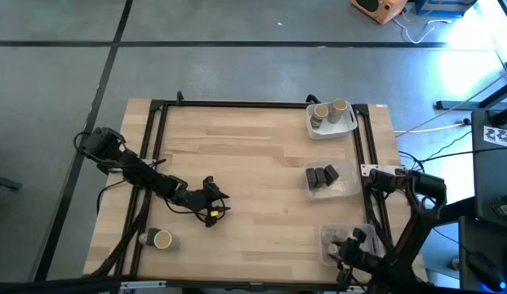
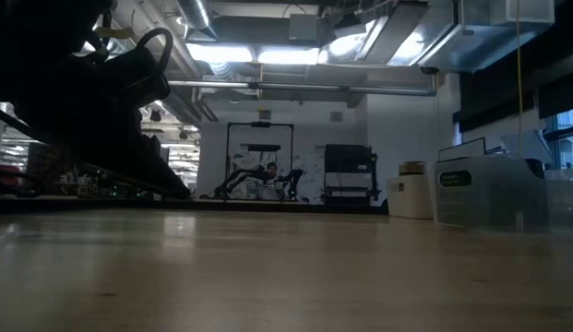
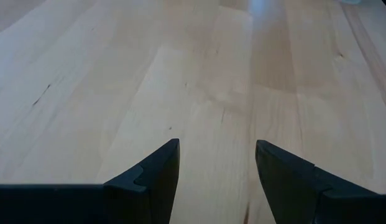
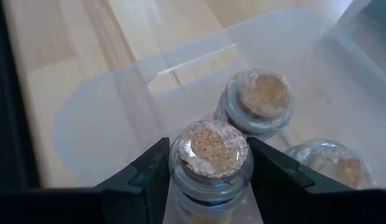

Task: Sort spices by type
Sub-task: Put the middle left transparent seasoning bottle into the bottom transparent bin, then put the brown seasoning bottle into the white bin

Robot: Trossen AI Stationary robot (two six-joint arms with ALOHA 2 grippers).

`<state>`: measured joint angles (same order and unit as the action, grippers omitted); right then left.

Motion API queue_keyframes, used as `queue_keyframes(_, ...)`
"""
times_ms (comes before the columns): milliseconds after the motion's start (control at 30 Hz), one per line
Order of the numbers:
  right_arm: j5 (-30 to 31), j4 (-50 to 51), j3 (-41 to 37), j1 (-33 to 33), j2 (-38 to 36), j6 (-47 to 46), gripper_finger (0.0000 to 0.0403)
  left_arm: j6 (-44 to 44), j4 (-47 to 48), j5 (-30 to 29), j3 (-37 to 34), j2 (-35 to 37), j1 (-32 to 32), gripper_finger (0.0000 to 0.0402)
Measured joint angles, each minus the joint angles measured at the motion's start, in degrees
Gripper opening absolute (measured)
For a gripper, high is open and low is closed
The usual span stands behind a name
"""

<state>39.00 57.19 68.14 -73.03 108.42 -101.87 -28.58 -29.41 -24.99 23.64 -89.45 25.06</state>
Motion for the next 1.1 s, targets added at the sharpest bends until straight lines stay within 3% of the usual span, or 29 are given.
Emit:
queue_keyframes(200,0.2,0.2,0.0,-0.1,1.2,-3.5,0.0182,0.0,0.0,0.0,0.0,0.0,0.0,0.0194)
queue_keyframes(500,-6.0,0.6,0.2,0.3,0.4,-4.5,0.0305,-1.3,0.0,0.0,0.0,0.0,0.0,0.0194)
queue_keyframes(733,-6.2,14.2,8.0,0.4,-4.5,-4.4,0.0321,-1.3,0.2,0.2,0.1,0.6,0.0,0.0194)
queue_keyframes(900,1.3,23.5,14.8,2.0,-5.9,-2.6,0.0314,4.2,0.4,1.3,2.1,3.6,0.1,0.0194)
queue_keyframes(1100,14.5,19.2,15.9,7.0,-5.9,9.4,0.0311,14.9,-2.3,1.5,5.8,6.6,-0.1,0.0194)
